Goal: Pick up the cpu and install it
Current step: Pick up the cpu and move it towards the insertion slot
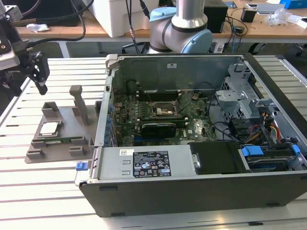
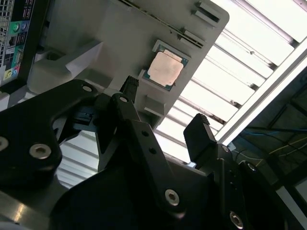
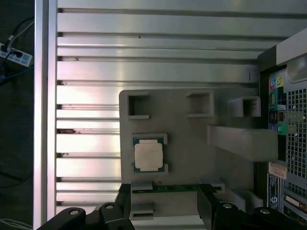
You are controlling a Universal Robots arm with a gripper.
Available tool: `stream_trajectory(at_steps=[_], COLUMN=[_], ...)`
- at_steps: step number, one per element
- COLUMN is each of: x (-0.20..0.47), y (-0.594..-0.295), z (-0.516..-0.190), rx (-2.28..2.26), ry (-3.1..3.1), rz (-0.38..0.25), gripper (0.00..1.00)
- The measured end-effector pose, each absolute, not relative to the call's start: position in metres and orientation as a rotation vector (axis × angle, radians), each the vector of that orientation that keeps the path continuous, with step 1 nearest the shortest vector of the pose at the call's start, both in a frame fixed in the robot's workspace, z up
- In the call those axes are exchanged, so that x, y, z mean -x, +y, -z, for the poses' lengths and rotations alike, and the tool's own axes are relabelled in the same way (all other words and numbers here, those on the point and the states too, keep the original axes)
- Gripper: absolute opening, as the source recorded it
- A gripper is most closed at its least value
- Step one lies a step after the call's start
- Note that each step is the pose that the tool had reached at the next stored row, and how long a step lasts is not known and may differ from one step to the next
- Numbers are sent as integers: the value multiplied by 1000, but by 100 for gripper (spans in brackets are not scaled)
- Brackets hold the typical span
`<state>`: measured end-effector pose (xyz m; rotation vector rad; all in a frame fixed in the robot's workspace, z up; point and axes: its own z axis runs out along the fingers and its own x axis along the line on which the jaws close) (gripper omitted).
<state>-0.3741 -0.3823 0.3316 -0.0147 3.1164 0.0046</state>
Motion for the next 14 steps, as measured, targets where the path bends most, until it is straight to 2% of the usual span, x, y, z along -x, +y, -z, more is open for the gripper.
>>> stream_trajectory(at_steps=[14], x=[374], y=[-382], z=[-311], rx=[15], ry=[3116], rz=[-4], gripper=[66])
